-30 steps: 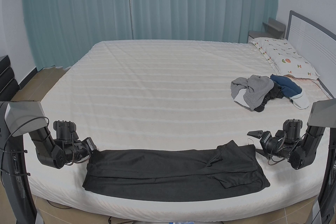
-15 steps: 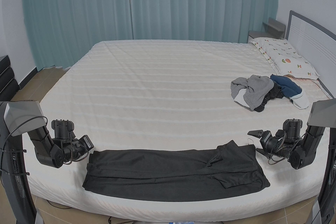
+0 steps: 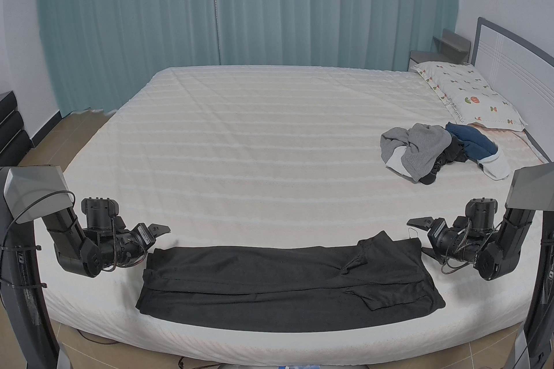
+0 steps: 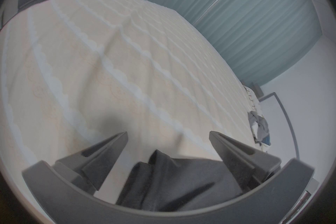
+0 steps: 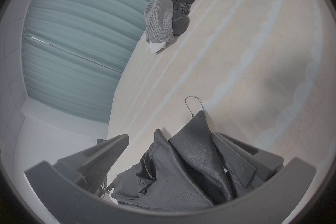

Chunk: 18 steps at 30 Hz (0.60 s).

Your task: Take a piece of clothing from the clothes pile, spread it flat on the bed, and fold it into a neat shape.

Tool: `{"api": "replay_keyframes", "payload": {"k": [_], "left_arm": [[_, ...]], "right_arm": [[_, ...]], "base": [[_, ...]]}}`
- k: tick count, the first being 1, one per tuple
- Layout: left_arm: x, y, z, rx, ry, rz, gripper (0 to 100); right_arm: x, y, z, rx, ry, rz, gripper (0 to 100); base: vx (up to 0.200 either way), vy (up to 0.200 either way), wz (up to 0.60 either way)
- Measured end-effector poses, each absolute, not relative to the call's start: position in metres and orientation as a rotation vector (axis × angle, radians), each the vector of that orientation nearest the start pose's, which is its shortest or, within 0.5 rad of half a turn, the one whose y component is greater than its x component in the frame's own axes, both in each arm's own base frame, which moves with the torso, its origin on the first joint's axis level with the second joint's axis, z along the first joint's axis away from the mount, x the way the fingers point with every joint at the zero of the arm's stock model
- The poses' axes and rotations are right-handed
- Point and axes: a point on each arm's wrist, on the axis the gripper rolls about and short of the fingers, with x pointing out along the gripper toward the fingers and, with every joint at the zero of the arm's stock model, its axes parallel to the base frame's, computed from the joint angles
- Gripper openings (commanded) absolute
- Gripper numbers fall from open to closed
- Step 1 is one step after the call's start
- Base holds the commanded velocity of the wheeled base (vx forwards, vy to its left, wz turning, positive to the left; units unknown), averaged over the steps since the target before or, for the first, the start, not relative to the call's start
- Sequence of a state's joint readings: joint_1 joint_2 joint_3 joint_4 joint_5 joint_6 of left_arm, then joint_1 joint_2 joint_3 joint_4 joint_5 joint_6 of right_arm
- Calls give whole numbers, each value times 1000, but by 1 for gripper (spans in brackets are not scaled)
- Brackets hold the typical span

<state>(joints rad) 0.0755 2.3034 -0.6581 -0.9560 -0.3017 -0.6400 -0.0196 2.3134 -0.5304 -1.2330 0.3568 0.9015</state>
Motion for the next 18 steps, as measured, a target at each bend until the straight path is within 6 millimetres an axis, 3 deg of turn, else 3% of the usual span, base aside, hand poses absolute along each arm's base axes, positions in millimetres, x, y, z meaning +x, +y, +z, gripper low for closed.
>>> {"api": "replay_keyframes", "payload": {"k": [14,15,18], "left_arm": [[337,9,-25,-688,757,-42,100],[337,9,-25,-687,757,-43,0],[337,9,-26,-681,758,-38,0]], "right_arm": [[325,2,-20,974,666,60,100],[325,2,-20,974,666,59,100],[325,2,-20,974,666,60,100]], "base": [[0,0,0],[0,0,0],[0,0,0]]}}
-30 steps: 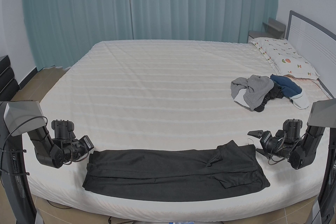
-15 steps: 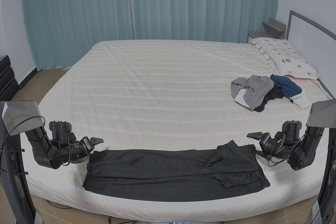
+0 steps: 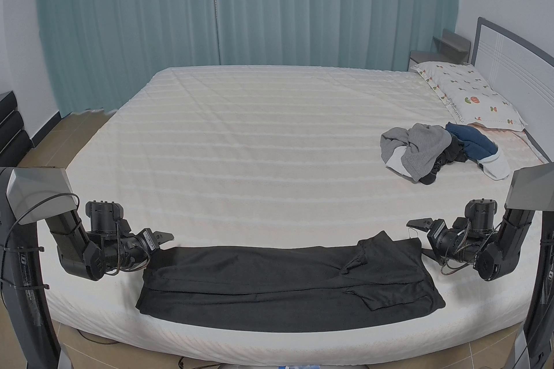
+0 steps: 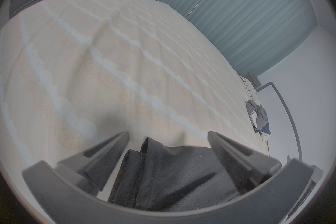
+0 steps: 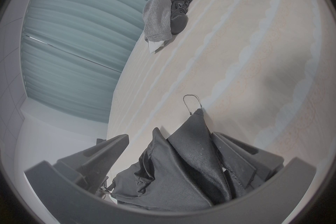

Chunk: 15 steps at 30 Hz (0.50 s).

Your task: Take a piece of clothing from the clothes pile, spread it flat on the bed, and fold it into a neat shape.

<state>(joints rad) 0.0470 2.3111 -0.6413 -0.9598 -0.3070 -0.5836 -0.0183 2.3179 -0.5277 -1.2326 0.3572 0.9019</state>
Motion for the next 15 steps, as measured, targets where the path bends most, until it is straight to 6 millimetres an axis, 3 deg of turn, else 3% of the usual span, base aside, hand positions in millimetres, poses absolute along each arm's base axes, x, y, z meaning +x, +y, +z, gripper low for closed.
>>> {"api": "replay_keyframes", "payload": {"k": [15], "left_arm": [[338,19,-27,-677,710,10,0]], "right_arm": [[326,2,-20,975,664,60,100]], "base": [[0,0,0]]}}
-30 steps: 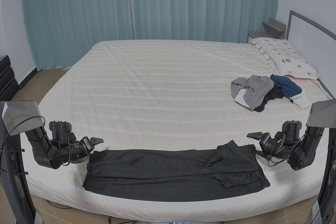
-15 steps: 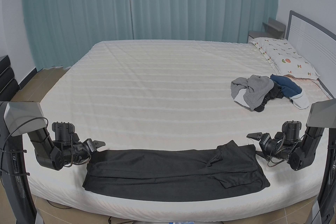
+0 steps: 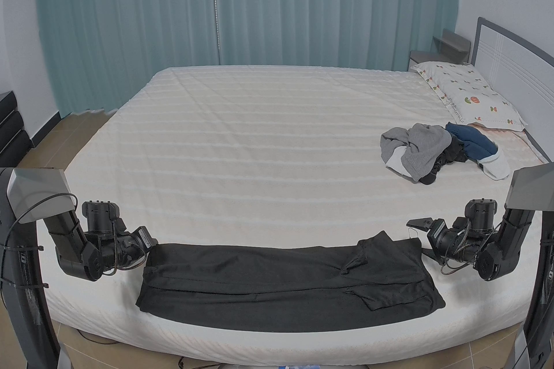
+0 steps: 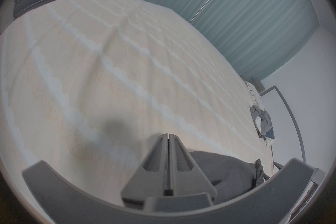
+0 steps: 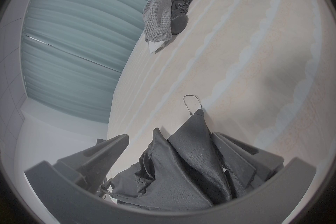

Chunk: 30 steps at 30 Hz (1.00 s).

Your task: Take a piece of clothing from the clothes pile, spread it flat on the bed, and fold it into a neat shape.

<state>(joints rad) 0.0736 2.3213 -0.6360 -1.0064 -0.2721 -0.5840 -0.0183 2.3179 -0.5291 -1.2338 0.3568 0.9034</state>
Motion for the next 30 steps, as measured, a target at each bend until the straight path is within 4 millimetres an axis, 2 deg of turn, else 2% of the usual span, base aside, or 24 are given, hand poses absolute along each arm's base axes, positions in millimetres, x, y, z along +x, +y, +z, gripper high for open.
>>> {"api": "replay_keyframes", "payload": {"k": [5,19,30], "left_arm": [[341,24,-26,-679,662,17,0],[342,31,-37,-684,666,60,0],[342,31,-39,-684,671,61,0]], "right_arm": [[326,2,-20,975,661,60,100],[333,-3,-16,957,616,37,100],[339,0,-26,915,626,51,100]], "base": [[0,0,0],[0,0,0],[0,0,0]]}}
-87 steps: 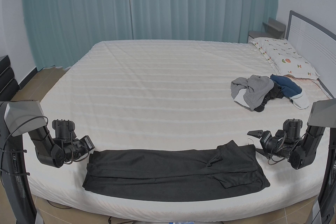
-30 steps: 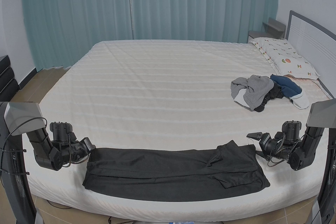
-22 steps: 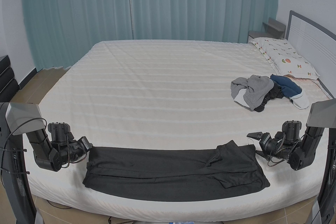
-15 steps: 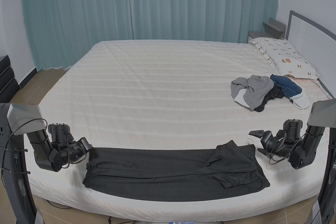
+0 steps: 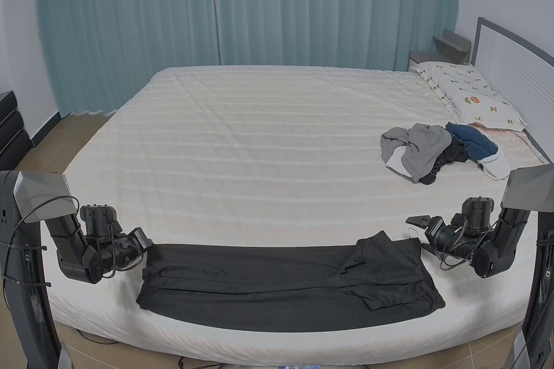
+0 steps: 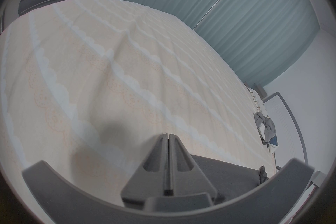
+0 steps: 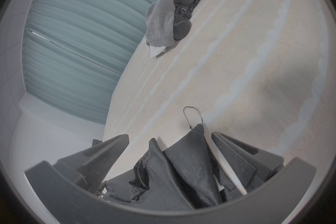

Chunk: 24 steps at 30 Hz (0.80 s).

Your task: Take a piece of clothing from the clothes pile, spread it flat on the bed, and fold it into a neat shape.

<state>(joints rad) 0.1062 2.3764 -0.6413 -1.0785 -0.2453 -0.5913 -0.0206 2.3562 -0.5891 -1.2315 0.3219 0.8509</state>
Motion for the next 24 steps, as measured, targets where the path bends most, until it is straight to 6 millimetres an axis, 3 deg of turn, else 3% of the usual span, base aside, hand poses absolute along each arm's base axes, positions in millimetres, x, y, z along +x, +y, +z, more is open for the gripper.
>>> {"api": "replay_keyframes", "payload": {"k": [2,3,24], "left_arm": [[342,31,-39,-685,671,62,0],[342,31,-39,-685,671,61,0],[341,31,-40,-683,674,61,0]], "right_arm": [[341,0,-28,896,628,56,100],[342,0,-30,889,628,58,0],[353,-4,-39,849,591,8,0]], "base": [[0,0,0],[0,0,0],[0,0,0]]}}
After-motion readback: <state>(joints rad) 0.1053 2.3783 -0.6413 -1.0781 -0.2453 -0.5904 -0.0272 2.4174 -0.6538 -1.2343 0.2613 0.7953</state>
